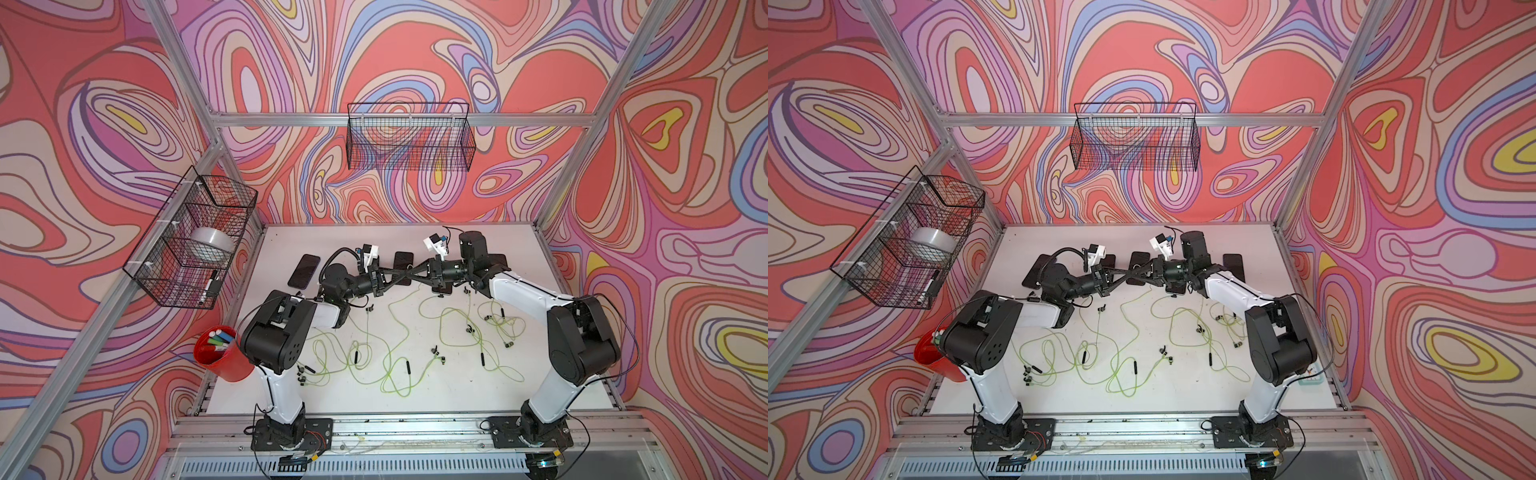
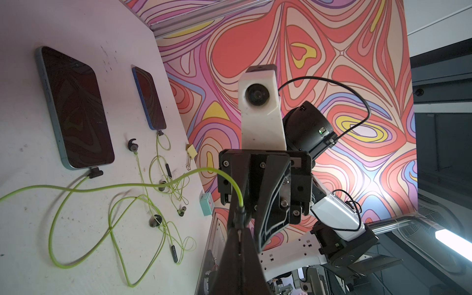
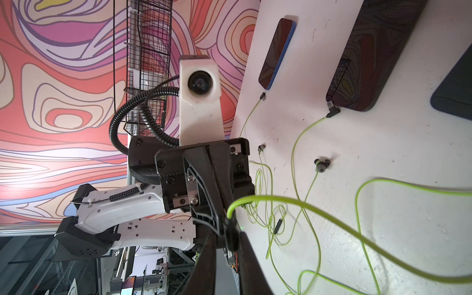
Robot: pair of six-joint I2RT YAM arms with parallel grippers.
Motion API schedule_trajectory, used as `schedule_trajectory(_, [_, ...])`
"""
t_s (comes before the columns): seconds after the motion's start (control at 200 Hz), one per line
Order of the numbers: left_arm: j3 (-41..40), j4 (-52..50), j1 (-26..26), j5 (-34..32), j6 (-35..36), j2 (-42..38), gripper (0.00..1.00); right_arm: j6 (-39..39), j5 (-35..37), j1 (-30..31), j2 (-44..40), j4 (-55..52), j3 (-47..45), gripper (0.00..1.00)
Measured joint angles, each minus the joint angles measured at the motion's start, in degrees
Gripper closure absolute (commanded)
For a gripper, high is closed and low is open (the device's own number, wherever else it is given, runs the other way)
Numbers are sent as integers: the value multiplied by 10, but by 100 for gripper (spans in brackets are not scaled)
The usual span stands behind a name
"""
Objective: Plug wired earphones into phones
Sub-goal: Pick up the wired earphone from the center of the board.
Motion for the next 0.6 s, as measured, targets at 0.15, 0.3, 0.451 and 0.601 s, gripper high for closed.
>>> schedule_trajectory(0.15, [1,-1,-4,0,-2,0,100,-3,0,0,5,4,0,84])
schedule_trajectory(0.3, [1,-1,-4,0,-6,0,100,-17,1,0,5,-1,3,83])
schedule_trajectory(0.451, [1,-1,-4,0,-6,0,100,-27,3,0,5,-4,4,87])
schedule_trajectory(0.601, [2,-2,-4,-1,-6,0,100,-34,6,-3,5,-5,4,92])
